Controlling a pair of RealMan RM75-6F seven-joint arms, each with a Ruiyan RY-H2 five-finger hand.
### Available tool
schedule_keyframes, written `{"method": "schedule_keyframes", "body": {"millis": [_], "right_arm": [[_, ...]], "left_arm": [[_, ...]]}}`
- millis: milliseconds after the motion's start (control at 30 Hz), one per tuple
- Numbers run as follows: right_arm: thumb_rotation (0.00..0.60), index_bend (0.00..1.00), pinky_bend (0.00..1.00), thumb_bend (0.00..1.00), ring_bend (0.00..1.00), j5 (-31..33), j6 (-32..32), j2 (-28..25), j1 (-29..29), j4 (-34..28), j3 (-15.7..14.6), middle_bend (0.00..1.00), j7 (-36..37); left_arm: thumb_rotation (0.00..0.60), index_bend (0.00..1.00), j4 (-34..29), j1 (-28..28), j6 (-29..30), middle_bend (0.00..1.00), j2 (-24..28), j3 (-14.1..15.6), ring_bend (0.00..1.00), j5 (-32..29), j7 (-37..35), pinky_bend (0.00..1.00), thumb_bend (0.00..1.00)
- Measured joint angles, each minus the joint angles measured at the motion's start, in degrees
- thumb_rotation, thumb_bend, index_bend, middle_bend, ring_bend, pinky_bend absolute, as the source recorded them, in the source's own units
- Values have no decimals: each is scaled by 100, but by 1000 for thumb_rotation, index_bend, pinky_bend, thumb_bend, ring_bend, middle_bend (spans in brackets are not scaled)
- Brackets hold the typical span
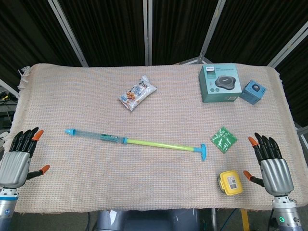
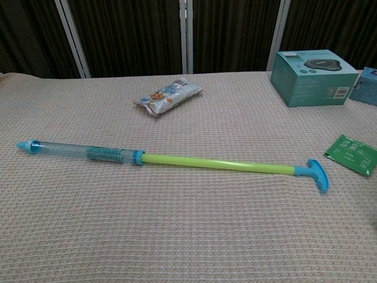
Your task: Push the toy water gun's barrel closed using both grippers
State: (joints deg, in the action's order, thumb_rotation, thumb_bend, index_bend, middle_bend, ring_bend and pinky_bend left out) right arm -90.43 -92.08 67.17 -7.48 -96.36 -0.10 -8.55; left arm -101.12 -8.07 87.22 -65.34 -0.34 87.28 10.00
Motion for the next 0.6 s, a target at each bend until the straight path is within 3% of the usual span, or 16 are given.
{"method": "schedule_keyframes", "body": {"millis": [200, 233, 300, 333, 367, 400, 467, 533, 600], "right_arm": [[600, 0, 0, 0, 0, -15, 77, 16, 14, 23, 11, 0, -32], [600, 0, 0, 0, 6, -16, 102, 21, 11, 28, 10, 28, -36], [600, 0, 2, 0, 163, -18, 186, 36, -11, 40, 9, 204, -42], [600, 0, 65, 0, 342, -18, 238, 43, -31, 43, 9, 386, -42], [600, 0, 226, 0, 541, -16, 303, 53, -60, 45, 14, 563, -39], [600, 0, 374, 0, 651, -10, 411, 65, -115, 46, 27, 666, -32], [600, 27, 817, 0, 862, 12, 623, 74, -231, 42, 60, 862, -20], [600, 84, 970, 0, 945, 60, 948, 79, -421, 32, 125, 938, -7], [600, 144, 1000, 0, 982, 157, 1349, 79, -651, 8, 215, 976, 14]], "left_arm": [[600, 0, 10, -2, -49, 0, -31, -8, 0, 23, 47, 0, 0], [600, 0, 12, -5, -59, 0, -35, -13, 0, 23, 55, 0, 0], [600, 0, 17, -11, -75, 0, -42, -21, 0, 24, 75, 0, 0], [600, 0, 23, -21, -93, 0, -49, -30, 0, 23, 87, 0, 0], [600, 0, 28, -31, -109, 0, -57, -42, 0, 17, 95, 0, 0], [600, 0, 35, -41, -126, 0, -65, -53, 0, 8, 103, 0, 0], [600, 0, 57, -68, -184, 0, -89, -74, 0, -28, 126, 0, 0], [600, 0, 89, -104, -269, 0, -123, -97, 0, -81, 155, 0, 0], [600, 0, 129, -145, -346, 0, -156, -127, 0, -140, 209, 0, 0]]}}
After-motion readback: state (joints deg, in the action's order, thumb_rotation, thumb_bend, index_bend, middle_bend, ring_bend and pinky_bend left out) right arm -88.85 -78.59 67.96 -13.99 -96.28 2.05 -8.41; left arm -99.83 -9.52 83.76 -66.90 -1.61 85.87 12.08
